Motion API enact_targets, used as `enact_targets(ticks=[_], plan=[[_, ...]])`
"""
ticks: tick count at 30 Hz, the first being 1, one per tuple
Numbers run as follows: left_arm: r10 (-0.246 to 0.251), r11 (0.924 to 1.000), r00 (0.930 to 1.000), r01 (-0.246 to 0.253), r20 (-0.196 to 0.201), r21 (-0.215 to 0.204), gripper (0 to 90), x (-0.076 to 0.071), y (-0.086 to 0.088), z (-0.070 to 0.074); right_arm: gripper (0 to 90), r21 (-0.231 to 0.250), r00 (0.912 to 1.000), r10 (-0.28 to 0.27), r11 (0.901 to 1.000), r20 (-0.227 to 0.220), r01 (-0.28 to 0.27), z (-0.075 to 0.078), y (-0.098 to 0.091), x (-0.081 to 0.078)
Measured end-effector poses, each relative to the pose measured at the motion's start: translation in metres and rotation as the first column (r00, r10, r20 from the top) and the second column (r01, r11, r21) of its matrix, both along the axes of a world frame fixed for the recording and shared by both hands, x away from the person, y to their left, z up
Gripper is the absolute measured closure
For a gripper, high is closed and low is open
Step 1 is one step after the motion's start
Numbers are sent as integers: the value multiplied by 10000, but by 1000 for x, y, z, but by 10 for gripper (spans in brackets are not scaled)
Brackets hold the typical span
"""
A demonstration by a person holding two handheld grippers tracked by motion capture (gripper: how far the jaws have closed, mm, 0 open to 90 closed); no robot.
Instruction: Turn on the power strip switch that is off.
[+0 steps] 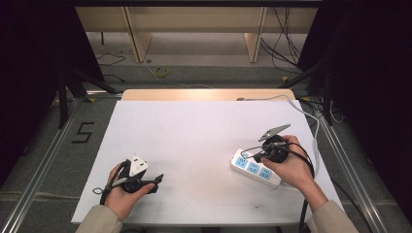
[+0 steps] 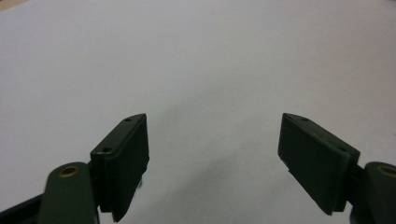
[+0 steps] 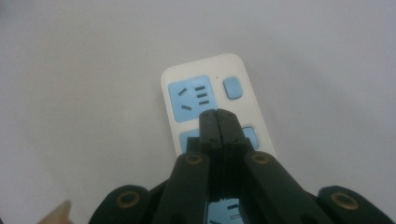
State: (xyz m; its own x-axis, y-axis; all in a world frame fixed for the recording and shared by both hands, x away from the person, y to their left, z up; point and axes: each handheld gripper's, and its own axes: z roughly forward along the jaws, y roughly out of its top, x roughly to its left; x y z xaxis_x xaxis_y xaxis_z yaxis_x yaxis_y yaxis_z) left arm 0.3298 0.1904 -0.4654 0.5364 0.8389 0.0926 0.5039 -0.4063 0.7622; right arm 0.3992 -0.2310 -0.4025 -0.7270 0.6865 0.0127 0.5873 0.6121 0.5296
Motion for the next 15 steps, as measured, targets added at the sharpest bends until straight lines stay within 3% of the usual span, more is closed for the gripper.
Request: enact_targets(ticks=[15], plan=[[-2,10000,10000,2,7,0,245,0,0,0,900,-37,10000,58,10000,68,-57,3,4,6]])
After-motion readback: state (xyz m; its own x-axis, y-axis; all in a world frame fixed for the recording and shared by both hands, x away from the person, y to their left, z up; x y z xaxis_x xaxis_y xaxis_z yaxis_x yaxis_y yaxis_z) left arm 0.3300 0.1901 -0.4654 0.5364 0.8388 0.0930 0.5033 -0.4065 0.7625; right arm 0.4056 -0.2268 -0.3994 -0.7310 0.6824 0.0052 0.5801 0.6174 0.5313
